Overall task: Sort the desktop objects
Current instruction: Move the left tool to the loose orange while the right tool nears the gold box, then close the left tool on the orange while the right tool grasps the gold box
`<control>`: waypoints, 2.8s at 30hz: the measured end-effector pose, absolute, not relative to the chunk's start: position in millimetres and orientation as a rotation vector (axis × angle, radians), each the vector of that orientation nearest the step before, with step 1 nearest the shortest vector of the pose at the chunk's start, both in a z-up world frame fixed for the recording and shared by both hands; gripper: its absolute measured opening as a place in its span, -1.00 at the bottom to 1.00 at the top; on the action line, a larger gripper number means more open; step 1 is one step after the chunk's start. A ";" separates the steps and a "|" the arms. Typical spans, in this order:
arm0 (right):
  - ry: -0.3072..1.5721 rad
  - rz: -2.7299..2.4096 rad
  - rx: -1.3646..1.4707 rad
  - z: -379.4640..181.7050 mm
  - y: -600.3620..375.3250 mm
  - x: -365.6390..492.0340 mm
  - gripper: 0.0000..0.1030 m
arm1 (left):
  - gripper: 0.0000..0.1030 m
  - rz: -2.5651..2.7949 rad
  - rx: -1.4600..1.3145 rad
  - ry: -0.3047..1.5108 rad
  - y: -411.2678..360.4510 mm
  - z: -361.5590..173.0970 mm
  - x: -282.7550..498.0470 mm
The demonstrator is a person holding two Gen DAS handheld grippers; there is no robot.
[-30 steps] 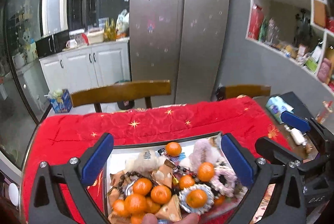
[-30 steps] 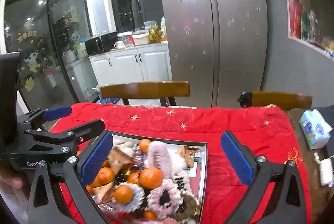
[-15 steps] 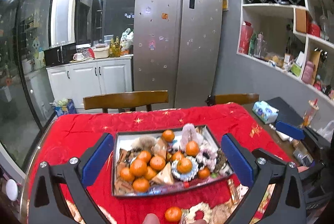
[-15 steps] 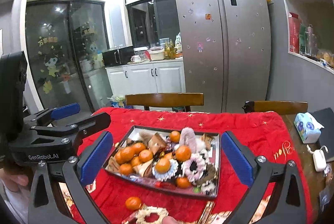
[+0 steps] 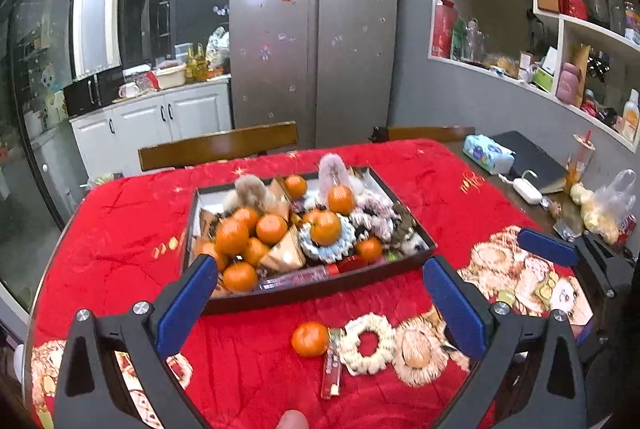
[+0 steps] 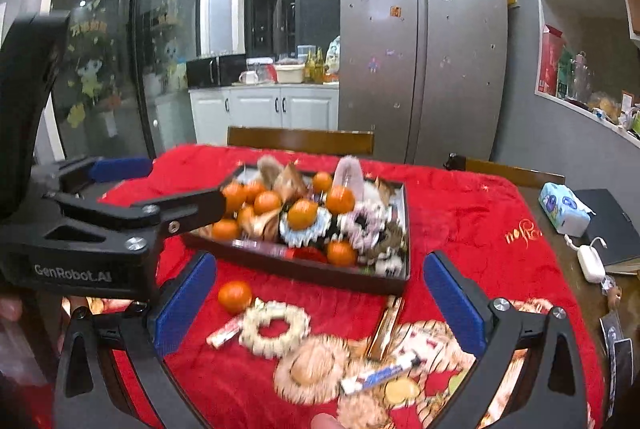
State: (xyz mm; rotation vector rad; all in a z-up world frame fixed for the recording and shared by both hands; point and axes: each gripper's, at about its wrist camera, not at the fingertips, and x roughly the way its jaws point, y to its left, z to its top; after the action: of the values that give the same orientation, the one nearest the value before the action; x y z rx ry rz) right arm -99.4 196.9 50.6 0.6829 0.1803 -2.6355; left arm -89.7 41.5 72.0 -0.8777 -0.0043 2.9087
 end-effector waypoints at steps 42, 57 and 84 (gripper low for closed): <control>0.090 -2.596 1.121 -58.1 228.6 -177.8 0.47 | 1.00 2.843 -1.316 0.050 15.7 -68.8 -170.9; 0.087 -2.607 1.246 -68.2 230.4 -185.6 0.09 | 1.00 2.783 -1.357 -0.149 6.0 -77.4 -184.5; 0.044 -2.653 1.213 -63.8 238.9 -180.9 -0.61 | -0.26 2.775 -1.288 -0.009 55.7 -71.3 -171.1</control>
State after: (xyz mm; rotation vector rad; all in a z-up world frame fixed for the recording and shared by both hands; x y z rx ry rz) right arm -180.9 238.9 -63.8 1.2127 0.0442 -2.6525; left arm -171.1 55.7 -71.3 -1.2883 -0.0089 2.7751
